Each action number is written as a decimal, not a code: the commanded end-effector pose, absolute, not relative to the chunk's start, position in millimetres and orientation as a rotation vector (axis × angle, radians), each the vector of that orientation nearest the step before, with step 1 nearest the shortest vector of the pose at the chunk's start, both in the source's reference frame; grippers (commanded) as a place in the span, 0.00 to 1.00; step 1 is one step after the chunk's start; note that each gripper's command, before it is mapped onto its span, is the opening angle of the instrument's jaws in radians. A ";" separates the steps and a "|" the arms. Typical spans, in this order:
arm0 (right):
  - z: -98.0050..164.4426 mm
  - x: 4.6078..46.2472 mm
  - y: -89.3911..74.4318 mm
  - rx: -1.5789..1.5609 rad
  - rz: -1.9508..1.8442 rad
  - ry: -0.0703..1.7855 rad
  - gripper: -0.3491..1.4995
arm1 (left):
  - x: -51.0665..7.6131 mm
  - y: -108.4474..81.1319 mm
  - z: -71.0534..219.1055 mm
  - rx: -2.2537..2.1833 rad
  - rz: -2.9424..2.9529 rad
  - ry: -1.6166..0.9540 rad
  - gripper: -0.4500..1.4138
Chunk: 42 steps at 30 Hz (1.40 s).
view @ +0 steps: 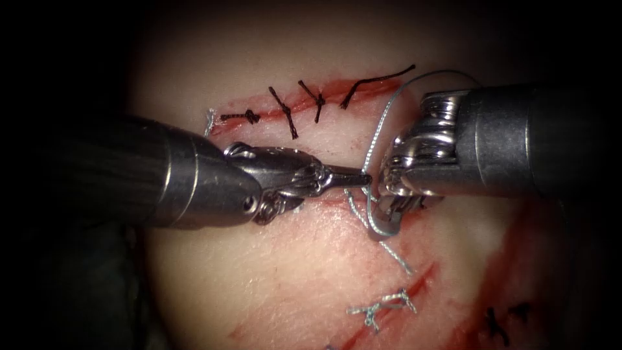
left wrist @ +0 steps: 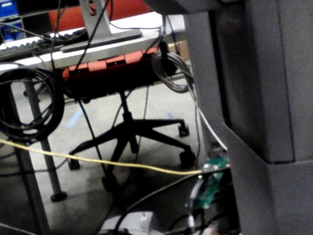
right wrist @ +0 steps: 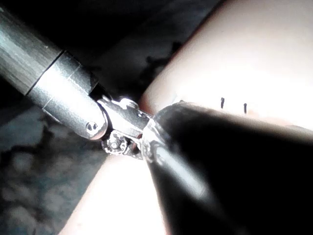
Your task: Wound Closure
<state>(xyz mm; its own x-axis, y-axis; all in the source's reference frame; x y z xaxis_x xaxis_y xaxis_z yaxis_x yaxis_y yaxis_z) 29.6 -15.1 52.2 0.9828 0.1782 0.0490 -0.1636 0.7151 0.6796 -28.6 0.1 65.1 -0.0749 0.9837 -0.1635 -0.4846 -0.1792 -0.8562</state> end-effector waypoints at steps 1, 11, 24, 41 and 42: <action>52.4 30.5 -14.9 0.749 0.188 0.023 0.24 | -29.1 0.0 65.6 -0.925 1.559 -0.752 0.00; 52.0 30.6 -15.1 0.751 0.188 0.023 0.35 | -29.1 0.0 65.6 -0.925 1.559 -0.752 0.00; 52.4 30.3 -14.9 0.749 0.188 0.023 0.21 | -29.1 0.0 65.4 -0.925 1.559 -0.754 0.00; 53.7 30.5 -15.9 0.733 0.183 0.019 0.32 | -29.0 0.0 65.4 -0.925 1.558 -0.754 0.00; 53.8 30.6 -16.0 0.732 0.182 0.019 0.34 | -29.0 0.0 65.4 -0.925 1.558 -0.754 0.00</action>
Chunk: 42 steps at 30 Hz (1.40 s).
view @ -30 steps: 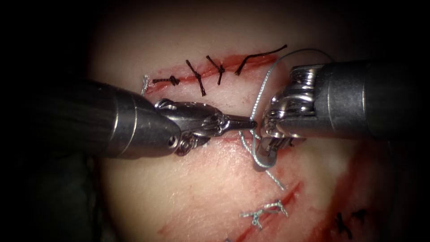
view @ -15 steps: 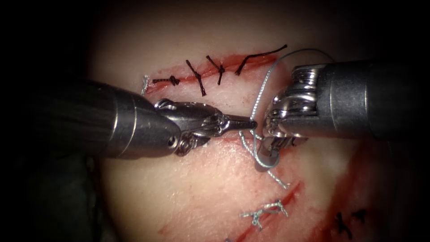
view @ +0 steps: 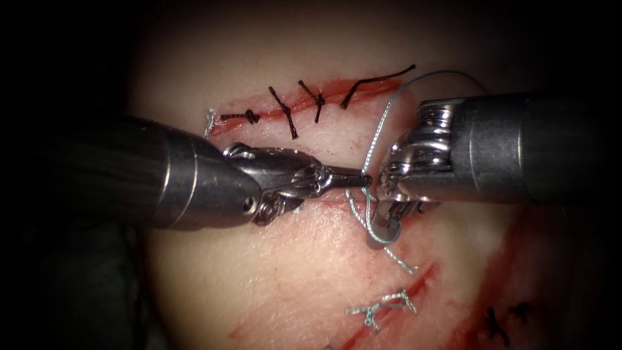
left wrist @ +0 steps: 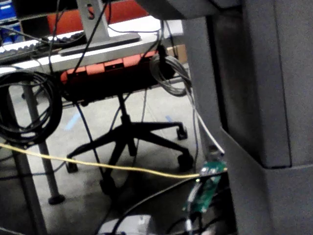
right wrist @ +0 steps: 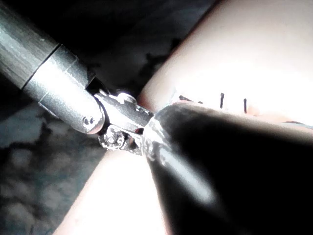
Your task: Wound Closure
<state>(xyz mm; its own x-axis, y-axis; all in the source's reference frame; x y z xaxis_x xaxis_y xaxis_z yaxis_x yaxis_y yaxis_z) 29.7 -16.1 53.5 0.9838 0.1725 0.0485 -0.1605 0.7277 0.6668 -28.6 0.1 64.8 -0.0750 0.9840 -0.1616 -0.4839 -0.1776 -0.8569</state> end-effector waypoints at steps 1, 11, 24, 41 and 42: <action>53.9 30.7 -16.1 0.730 0.181 0.018 0.35 | -29.0 0.0 65.4 -0.925 1.558 -0.754 0.00; 53.7 30.5 -16.0 0.712 0.182 0.024 0.00 | -29.0 -0.1 65.3 -0.930 1.569 -0.752 0.00; 52.1 30.8 -12.6 0.625 0.238 0.086 0.00 | -27.8 -0.4 64.8 -0.939 1.591 -0.753 0.00; 54.2 31.7 -9.3 0.562 0.322 0.220 0.00 | -26.5 -4.4 62.5 -0.771 1.787 -0.713 0.00; 54.2 31.7 -9.2 0.562 0.329 0.218 0.00 | -26.6 -4.6 62.4 -0.767 1.790 -0.718 0.00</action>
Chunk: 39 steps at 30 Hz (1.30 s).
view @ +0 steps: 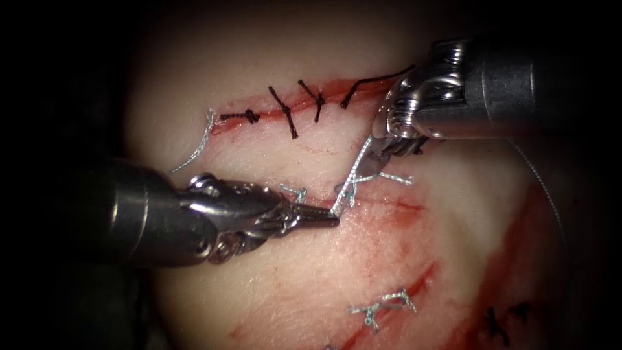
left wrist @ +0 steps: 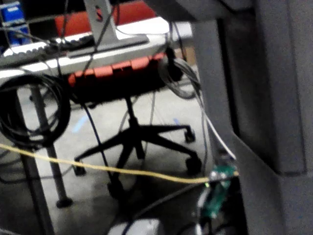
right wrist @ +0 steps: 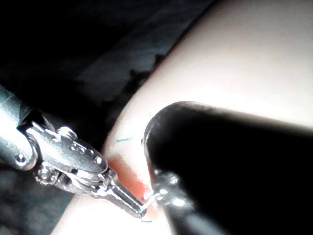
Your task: Wound Closure
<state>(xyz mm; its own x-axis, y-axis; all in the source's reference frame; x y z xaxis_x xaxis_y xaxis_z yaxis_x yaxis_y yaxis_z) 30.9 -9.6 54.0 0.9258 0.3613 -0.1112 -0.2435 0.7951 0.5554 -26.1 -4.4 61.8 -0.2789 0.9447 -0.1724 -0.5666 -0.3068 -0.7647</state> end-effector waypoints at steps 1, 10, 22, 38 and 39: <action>54.3 31.6 -9.1 0.560 0.331 0.219 0.00 | -26.7 -4.7 62.4 -0.763 1.793 -0.724 0.00; 55.3 31.5 -8.3 0.550 0.345 0.221 0.00 | -26.7 -6.9 61.0 -0.752 1.830 -0.780 0.00; 56.2 32.0 -7.4 0.475 0.178 0.290 0.00 | -27.2 -9.5 59.3 -0.730 1.836 -0.859 0.00; 57.6 30.2 -8.6 0.364 -0.045 0.333 0.00 | -28.5 -12.8 58.4 -0.678 1.795 -0.984 0.00; 57.7 30.1 -8.7 0.361 -0.048 0.328 0.00 | -28.8 -13.0 58.3 -0.683 1.794 -0.998 0.00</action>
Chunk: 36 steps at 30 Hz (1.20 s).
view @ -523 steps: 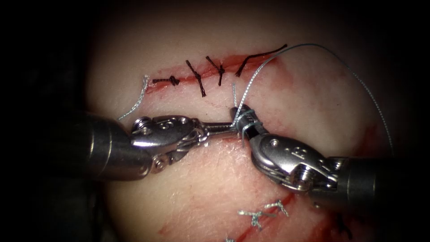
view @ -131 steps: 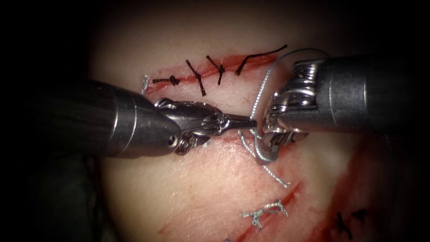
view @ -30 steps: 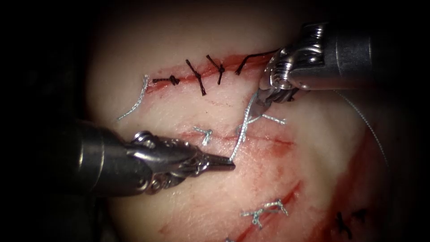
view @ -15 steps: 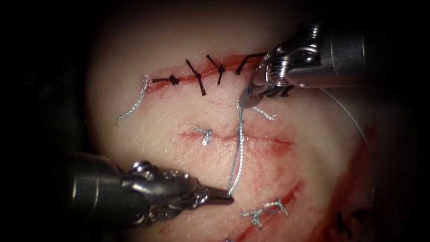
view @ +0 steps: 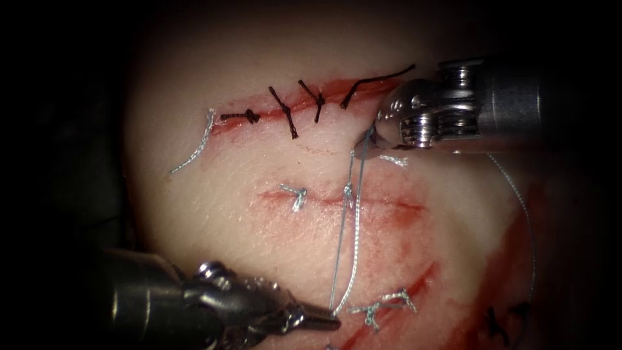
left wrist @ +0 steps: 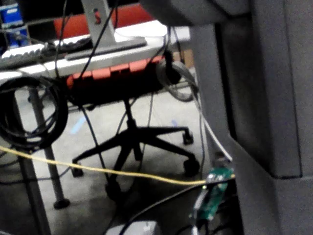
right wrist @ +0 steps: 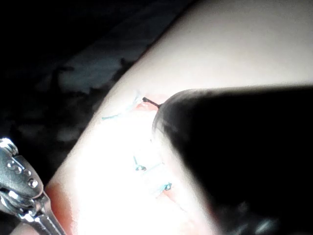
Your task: Wound Closure
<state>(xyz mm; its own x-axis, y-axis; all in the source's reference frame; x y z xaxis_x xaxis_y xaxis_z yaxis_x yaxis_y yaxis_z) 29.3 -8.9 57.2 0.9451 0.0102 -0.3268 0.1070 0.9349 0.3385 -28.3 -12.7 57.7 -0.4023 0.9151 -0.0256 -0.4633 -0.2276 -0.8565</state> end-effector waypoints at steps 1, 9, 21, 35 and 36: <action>57.9 30.0 -8.8 0.358 -0.051 0.325 0.00 | -29.0 -13.3 58.2 -0.685 1.788 -1.010 0.00; 58.3 29.8 -9.1 0.321 -0.017 0.293 0.00 | -30.1 -15.6 58.0 -0.631 1.789 -1.089 0.00; 58.6 30.5 -7.9 0.245 0.099 0.261 0.00 | -29.6 -17.4 59.0 -0.551 1.809 -1.151 0.00; 59.1 31.7 -6.7 0.233 0.148 0.240 0.00 | -29.2 -18.1 58.9 -0.491 1.796 -1.158 0.00; 59.2 31.6 -6.6 0.232 0.148 0.239 0.00 | -29.1 -18.1 58.8 -0.485 1.794 -1.157 0.00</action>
